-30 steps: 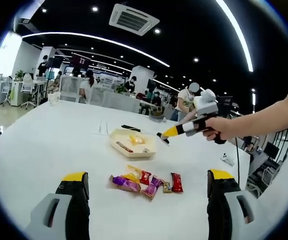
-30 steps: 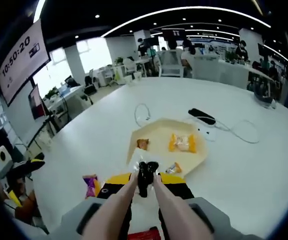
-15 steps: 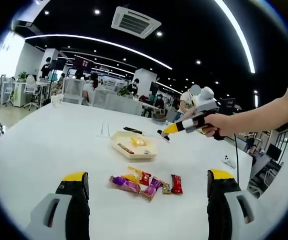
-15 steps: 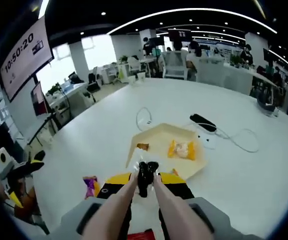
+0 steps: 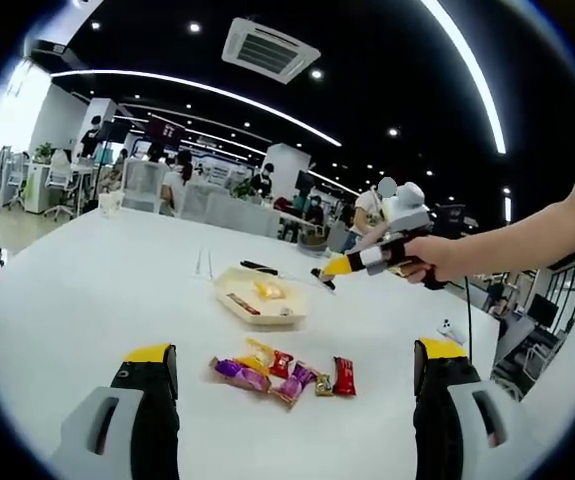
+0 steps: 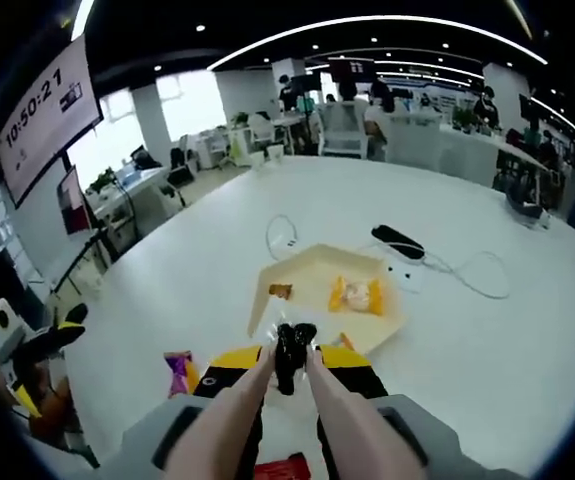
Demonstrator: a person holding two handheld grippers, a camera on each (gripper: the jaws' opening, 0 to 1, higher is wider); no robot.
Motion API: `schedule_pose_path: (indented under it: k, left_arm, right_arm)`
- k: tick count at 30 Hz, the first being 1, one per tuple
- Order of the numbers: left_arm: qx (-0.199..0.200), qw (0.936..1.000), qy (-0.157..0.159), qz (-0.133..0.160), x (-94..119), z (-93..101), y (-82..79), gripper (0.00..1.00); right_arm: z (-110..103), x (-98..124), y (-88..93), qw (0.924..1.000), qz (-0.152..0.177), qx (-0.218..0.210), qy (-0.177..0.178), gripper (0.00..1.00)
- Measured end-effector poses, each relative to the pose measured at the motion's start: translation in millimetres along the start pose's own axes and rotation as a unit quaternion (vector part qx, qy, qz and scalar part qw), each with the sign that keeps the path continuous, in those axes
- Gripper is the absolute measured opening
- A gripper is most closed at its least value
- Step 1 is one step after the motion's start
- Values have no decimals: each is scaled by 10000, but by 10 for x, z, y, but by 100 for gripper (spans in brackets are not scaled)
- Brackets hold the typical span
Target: Place the target food into the container with the food tongs after gripping and lifting it, then release it inside without dropping or visibly crushing the food.
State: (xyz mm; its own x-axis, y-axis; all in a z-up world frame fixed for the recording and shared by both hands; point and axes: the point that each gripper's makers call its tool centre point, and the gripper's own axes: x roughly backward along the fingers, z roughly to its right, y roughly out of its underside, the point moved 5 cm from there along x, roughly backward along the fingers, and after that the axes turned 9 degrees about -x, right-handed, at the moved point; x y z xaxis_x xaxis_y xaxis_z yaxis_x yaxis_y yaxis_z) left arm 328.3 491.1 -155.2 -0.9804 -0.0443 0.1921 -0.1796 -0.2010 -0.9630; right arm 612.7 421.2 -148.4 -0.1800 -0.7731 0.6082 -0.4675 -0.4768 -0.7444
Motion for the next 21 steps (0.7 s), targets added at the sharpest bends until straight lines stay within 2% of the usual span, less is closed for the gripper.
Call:
schedule_pose_path:
  k: [2,4,6,11,14,21]
  left_arm:
    - [57,10000,-7,42,-13,-19,-11,99]
    - [65,10000,45,-37,-35,-8,-1,99]
    - [-43,9999,104,-71,-45,20,-30,99]
    - [-85,9999,101,-42,-63,17,-88,99]
    - [-47,9999,40,126,-43,27,-147,99]
    - [-43,10000,-11,22,-24,48,-83,99]
  right_arm:
    - [15,1,-43,9999,65,-131,9,18]
    - [-3,21,-93,9998,112,-140,6,18]
    - [-24,39,-137,9997,212,-112,-27,19]
    - [-39,59,-155,9998,203,-33,-38,19]
    - [-4,33,-251,9996,138,244,-54,19]
    - [72,-27,-265,9993,44,363,-87,19]
